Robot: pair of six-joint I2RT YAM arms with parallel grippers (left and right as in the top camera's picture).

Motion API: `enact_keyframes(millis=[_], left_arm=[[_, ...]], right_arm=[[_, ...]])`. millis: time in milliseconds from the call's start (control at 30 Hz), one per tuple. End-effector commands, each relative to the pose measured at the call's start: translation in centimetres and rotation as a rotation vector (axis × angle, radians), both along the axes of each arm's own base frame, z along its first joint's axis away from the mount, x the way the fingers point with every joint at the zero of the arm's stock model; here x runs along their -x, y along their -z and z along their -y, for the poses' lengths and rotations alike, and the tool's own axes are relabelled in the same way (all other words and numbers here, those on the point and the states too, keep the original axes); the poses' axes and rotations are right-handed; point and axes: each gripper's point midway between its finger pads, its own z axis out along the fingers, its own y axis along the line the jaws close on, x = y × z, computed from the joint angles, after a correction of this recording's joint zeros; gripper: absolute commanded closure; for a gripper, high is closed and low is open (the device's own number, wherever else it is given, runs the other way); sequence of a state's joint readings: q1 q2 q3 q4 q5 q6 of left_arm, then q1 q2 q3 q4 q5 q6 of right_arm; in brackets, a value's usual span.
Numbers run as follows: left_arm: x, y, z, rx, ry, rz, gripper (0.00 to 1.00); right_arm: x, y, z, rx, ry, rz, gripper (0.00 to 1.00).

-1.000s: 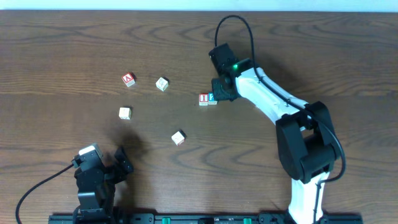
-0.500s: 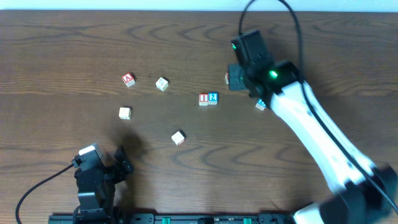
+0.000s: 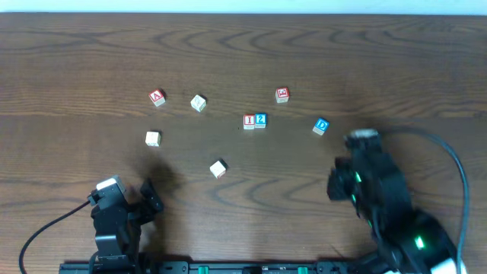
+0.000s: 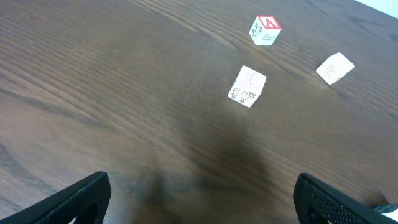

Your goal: Spell out Ai2

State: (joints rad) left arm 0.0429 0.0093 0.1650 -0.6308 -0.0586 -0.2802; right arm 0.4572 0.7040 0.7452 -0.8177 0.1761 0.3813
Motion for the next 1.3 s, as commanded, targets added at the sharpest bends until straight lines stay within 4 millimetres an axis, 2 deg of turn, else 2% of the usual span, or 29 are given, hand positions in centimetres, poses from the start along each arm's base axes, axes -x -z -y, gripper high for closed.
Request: enact_keyframes(millis=[0,67,100,133,167,233,300,333,1267], left_arm=[[0.0,0.4,0.1,-0.006,0.008,-0.008,0.05],[0.0,0.4,0.1,-0.006,0.008,-0.008,0.05],[0.0,0.4,0.1,-0.006,0.008,-0.008,0.05],[0.0,0.4,0.1,-0.006,0.008,-0.008,0.05],[0.0,0.4,0.1,-0.006,0.008,-0.008,0.05],[0.0,0.4,0.1,-0.006,0.008,-0.008,0.05],[0.0,0.4,0.1,-0.006,0.008,-0.008,0.05],[0.0,0.4,0.1,-0.006,0.008,-0.008,0.05],[0.0,0.3,0.1,-0.006,0.008,-0.004,0.05]], right_arm=[[1.4,0.9,0.2,-0.068,0.015,0.013,0.98],[2.0,1.4,0.4,-0.087,0.021,0.018,0.97],[2.2,1.7,0.5,-0.094,0.022,0.018,0.87],[2.3,1.9,0.4,-0.098,0.016,0.013,0.62],[2.4,2.1,0.3,-0.098,0.013,0.006,0.44],[2.4,2.2,0.3,-0.096,0.013,0.003,0.29],[2.3,2.2,0.3,-0.095,0.013,0.002,0.03],[2.3,2.2,0.3,-0.095,0.013,0.003,0.01],[2.5,2.5,0.3,-0.090,0.013,-0.009,0.01]])
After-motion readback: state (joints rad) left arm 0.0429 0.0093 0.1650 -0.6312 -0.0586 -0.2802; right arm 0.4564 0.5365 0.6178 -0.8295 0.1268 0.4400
